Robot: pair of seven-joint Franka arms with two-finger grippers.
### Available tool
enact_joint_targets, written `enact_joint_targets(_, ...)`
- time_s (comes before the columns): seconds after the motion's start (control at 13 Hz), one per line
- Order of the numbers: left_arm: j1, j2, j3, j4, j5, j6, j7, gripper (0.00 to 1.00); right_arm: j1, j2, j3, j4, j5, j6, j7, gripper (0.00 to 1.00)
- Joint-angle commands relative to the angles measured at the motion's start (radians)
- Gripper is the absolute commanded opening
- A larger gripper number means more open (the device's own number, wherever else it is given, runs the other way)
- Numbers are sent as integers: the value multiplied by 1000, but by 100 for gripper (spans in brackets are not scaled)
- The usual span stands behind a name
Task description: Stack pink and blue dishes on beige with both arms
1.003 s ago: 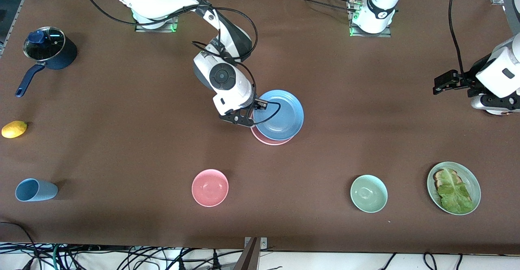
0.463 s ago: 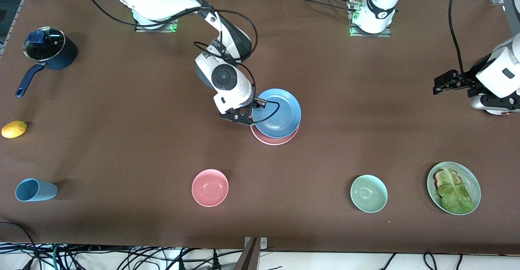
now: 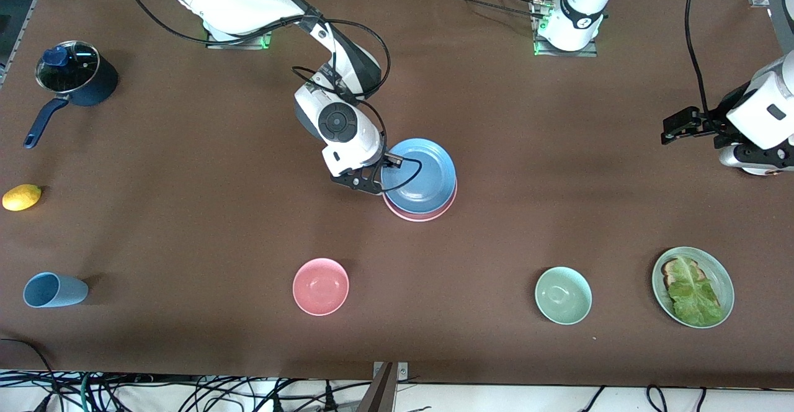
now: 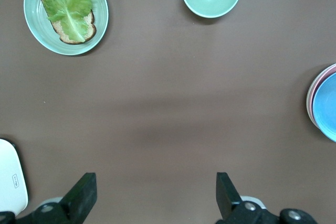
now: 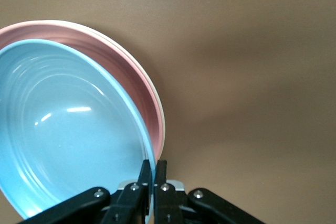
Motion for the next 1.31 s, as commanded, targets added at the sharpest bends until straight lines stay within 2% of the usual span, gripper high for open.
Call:
enact_joint_targets(0.0,-6,-9,2,-9,25,10,7,100,-3,10,10,0,-10,33,9,0)
enact_joint_targets(0.08,-6,-9,2,-9,25,10,7,100,1,14,10,2,-15,36,9,0)
enact_joint_targets(0.15,-6,-9,2,-9,25,10,7,100,1,17,10,2,-17,54,9,5)
enact_joint_targets(0.31,-8,-9,2,-9,23,10,7,100,4,25,10,2,-17,68,7,30)
enact_joint_targets(0.39,-6,-9,2,-9,25,10,7,100,4,24,10,2,-17,66,10,50)
enact_joint_targets(0.46,-6,-9,2,-9,25,10,7,100,3,22,10,3,-17,65,12,65)
enact_joint_targets(0.69,-8,-9,2,-9,25,10,7,100,-6,5,9,11,-17,46,-4,74)
enact_joint_targets(0.85,-6,-9,2,-9,25,10,7,100,-23,-41,4,37,-20,-47,-10,100)
enact_joint_targets(1.08,-6,-9,2,-9,25,10,7,100,-106,-151,-19,84,-20,-258,-169,100)
enact_joint_targets(1.23,-6,-9,2,-9,25,10,7,100,-178,-223,-66,88,-20,-302,-337,100)
